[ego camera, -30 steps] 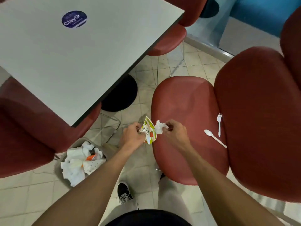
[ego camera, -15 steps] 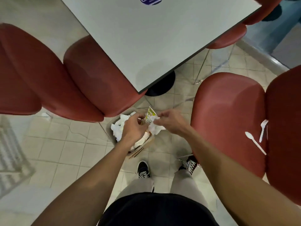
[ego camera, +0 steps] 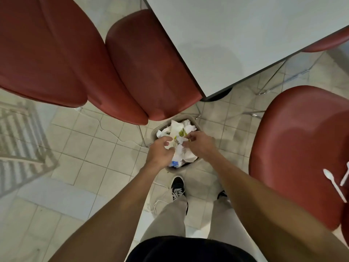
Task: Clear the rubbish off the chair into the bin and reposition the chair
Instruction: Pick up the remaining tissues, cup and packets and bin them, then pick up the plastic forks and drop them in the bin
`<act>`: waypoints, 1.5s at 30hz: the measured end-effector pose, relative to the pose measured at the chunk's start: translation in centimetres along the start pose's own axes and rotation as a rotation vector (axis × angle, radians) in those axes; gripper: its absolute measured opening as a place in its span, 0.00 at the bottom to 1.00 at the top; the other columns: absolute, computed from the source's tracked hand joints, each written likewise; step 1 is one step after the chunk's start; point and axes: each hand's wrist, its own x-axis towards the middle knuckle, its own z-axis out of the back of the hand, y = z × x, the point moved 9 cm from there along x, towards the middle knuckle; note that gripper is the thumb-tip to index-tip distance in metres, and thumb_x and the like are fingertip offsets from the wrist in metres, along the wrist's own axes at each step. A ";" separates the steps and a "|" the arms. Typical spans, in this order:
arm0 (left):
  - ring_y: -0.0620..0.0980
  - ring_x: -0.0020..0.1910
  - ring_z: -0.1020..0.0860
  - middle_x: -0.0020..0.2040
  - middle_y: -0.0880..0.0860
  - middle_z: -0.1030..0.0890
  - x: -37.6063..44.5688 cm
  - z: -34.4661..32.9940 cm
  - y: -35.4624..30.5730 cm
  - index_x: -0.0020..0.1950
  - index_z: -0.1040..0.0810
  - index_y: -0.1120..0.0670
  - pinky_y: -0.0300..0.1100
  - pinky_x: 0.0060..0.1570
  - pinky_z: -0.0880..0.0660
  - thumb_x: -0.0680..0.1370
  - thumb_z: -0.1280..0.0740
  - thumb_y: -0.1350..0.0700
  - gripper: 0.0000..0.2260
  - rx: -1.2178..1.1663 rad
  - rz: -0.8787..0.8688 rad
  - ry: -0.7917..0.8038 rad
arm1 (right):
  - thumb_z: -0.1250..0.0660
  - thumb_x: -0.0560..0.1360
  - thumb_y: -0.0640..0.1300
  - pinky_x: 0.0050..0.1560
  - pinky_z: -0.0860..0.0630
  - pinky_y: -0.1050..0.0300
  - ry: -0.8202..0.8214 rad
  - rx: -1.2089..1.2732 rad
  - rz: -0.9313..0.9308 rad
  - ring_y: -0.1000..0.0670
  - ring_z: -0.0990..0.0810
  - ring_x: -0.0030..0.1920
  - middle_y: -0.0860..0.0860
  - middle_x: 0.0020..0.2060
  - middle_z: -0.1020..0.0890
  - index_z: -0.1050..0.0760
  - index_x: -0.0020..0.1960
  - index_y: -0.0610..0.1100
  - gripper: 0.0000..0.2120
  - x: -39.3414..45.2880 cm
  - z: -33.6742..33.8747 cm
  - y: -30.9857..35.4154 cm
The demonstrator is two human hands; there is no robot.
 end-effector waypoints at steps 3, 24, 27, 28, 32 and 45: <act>0.45 0.46 0.24 0.52 0.50 0.22 0.4 0.0 1.3 0.59 0.22 0.49 0.34 0.48 0.32 0.74 0.31 0.57 0.13 0.017 0.027 0.028 | 0.28 0.71 0.45 0.36 0.34 0.68 -0.063 -0.043 -0.058 0.53 0.26 0.42 0.54 0.37 0.24 0.20 0.49 0.47 0.08 1.6 -0.9 -1.6; 0.46 0.47 0.22 0.49 0.49 0.20 -0.7 -0.7 -1.3 0.53 0.20 0.49 0.38 0.49 0.27 0.74 0.30 0.57 0.09 0.099 -0.042 0.001 | 0.24 0.67 0.48 0.50 0.27 0.59 -0.170 0.045 -0.033 0.51 0.24 0.50 0.48 0.59 0.29 0.21 0.53 0.49 0.16 -0.1 1.6 -3.6; 0.46 0.46 0.22 0.49 0.48 0.20 -1.0 -1.3 -2.5 0.54 0.20 0.48 0.38 0.47 0.28 0.74 0.31 0.57 0.09 0.128 -0.059 -0.003 | 0.26 0.69 0.49 0.47 0.30 0.62 -0.197 0.082 -0.033 0.50 0.23 0.48 0.46 0.59 0.28 0.22 0.55 0.48 0.16 -0.5 3.0 -4.8; 0.46 0.46 0.22 0.49 0.47 0.21 -1.1 -1.8 -3.0 0.54 0.20 0.48 0.37 0.46 0.29 0.74 0.31 0.57 0.09 0.137 -0.069 0.004 | 0.27 0.70 0.49 0.48 0.31 0.61 -0.209 0.088 -0.036 0.49 0.24 0.48 0.45 0.59 0.28 0.22 0.56 0.47 0.16 -0.8 3.9 -5.4; 0.47 0.44 0.22 0.48 0.47 0.21 -1.9 -5.0 -5.6 0.50 0.21 0.46 0.39 0.47 0.27 0.74 0.31 0.56 0.07 0.169 -0.117 0.050 | 0.28 0.72 0.49 0.57 0.26 0.55 -0.278 0.114 -0.058 0.45 0.26 0.57 0.44 0.60 0.27 0.25 0.61 0.45 0.20 -2.3 7.7 -9.2; 0.47 0.47 0.22 0.45 0.49 0.22 -5.9 -23.3 -17.2 0.56 0.21 0.53 0.39 0.53 0.25 0.75 0.31 0.60 0.10 0.284 -0.324 0.321 | 0.29 0.72 0.52 0.65 0.28 0.49 -0.478 0.280 -0.265 0.44 0.29 0.65 0.44 0.62 0.26 0.25 0.62 0.49 0.20 -8.3 20.4 -25.9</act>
